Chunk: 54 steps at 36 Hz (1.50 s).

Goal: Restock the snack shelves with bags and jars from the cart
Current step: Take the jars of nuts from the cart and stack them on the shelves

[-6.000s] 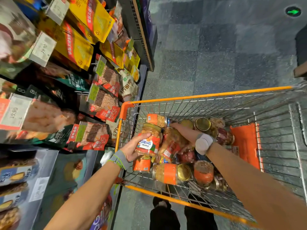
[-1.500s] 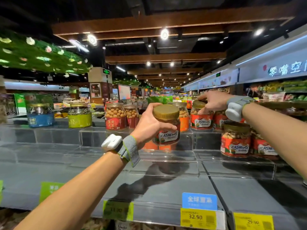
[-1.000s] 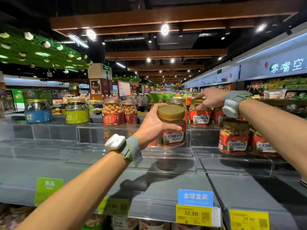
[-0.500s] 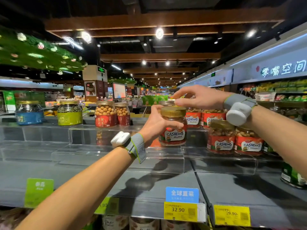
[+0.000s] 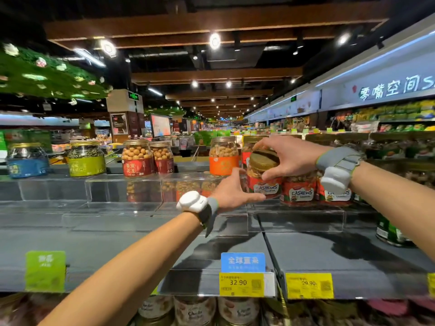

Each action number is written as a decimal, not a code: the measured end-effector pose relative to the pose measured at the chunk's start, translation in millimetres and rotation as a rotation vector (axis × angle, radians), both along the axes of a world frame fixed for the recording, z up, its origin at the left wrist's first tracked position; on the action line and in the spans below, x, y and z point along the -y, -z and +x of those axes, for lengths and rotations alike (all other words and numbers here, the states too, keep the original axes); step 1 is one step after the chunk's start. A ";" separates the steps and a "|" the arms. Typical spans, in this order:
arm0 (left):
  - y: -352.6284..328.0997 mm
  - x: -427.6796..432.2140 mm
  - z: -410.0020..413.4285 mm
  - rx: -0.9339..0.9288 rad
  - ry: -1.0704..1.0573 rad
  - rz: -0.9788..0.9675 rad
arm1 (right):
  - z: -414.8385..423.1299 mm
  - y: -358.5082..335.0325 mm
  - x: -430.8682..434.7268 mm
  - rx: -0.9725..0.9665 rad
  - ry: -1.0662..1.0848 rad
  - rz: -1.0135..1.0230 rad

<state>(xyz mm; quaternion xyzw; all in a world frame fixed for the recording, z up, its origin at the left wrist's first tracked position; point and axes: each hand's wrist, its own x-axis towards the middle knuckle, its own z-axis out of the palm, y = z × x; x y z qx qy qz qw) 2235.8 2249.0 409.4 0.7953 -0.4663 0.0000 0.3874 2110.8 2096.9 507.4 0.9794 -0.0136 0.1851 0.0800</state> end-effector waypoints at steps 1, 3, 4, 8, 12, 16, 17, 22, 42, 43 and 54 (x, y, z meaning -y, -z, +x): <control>3.9 1.5 0.0 0.023 -0.011 0.027 | 1.9 2.9 3.0 -0.006 0.008 0.013; 8.3 5.6 0.5 0.043 -0.017 0.071 | 6.1 8.6 8.0 -0.024 0.020 0.027; 8.4 6.6 -0.1 0.052 -0.022 0.091 | 8.0 11.1 9.6 -0.033 0.023 0.027; 7.8 12.2 2.4 0.106 -0.056 0.128 | 12.4 20.6 11.9 -0.028 0.014 0.034; 11.0 14.4 6.8 0.113 -0.105 0.122 | 8.2 19.7 14.2 -0.001 0.041 0.005; 15.3 16.5 7.3 0.117 -0.126 0.108 | -7.8 5.7 24.0 0.068 0.050 0.055; 16.3 17.5 7.0 0.115 -0.134 0.097 | -12.3 2.5 27.3 0.081 0.055 0.064; 17.7 18.2 2.6 0.097 -0.135 0.103 | -30.1 -2.3 38.5 -0.050 0.162 0.004; 14.4 20.1 -7.9 0.326 -0.268 0.130 | -38.7 31.3 53.1 -0.070 0.241 -0.130; 15.1 20.6 -9.0 0.339 -0.278 0.134 | -38.8 32.1 53.2 -0.067 0.241 -0.135; 12.5 -4.6 -34.6 0.201 -0.167 0.056 | -54.1 50.7 39.8 0.007 0.250 -0.198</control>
